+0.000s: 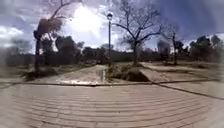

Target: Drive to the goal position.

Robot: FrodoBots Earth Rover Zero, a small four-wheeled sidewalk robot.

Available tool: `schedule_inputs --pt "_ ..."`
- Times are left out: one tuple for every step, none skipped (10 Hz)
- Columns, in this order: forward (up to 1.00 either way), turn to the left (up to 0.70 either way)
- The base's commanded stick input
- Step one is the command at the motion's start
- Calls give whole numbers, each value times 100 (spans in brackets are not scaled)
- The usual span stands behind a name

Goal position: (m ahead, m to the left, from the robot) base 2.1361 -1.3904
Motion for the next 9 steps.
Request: schedule_inputs --pt "0 90" --pt "0 53" --pt "0 17" --pt "0 0" --pt "0 0" --pt "0 0" --pt "0 0" --pt "0 0" --pt "0 0"
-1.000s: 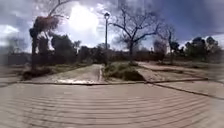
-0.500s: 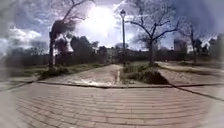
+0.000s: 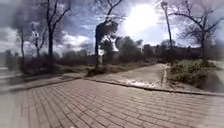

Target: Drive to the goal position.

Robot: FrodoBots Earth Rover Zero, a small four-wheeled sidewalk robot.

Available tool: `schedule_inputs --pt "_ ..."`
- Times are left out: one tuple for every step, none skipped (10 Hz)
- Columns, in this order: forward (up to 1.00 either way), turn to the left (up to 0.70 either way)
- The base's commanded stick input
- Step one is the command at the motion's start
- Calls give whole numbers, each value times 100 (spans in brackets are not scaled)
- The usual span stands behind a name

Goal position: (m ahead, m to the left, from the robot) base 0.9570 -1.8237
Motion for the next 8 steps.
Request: schedule_inputs --pt "0 0" --pt "0 0" --pt "0 0" --pt "100 0" --pt "100 0" --pt "100 0" --pt "100 0" --pt "100 0"
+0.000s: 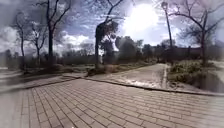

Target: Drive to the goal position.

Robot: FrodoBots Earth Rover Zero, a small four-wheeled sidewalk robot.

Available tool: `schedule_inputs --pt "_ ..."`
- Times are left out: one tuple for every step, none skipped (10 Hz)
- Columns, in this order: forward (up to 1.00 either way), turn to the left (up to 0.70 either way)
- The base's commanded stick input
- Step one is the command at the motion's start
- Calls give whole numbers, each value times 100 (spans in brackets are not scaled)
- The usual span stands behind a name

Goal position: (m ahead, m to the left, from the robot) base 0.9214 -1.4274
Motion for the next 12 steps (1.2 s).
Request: schedule_inputs --pt "100 0" --pt "100 0" --pt "100 0" --pt "62 0" --pt "3 0" --pt "0 0" --pt "0 0" --pt "0 0" --pt "0 0" --pt "0 0" --pt "0 0" --pt "0 0"
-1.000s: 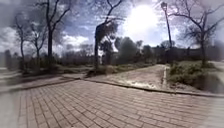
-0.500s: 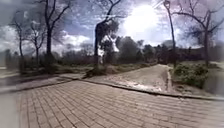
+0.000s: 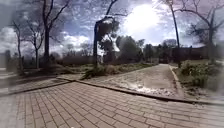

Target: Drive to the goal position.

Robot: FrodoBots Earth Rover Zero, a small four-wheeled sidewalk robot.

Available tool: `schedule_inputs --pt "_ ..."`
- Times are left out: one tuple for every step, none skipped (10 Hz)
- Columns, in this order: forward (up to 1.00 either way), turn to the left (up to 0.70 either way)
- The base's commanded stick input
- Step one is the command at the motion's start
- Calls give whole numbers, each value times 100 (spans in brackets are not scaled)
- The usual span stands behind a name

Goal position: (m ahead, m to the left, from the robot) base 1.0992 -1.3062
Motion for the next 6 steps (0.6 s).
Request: schedule_inputs --pt "0 0" --pt "0 0" --pt "59 0" --pt "100 0" --pt "100 0" --pt "100 0"
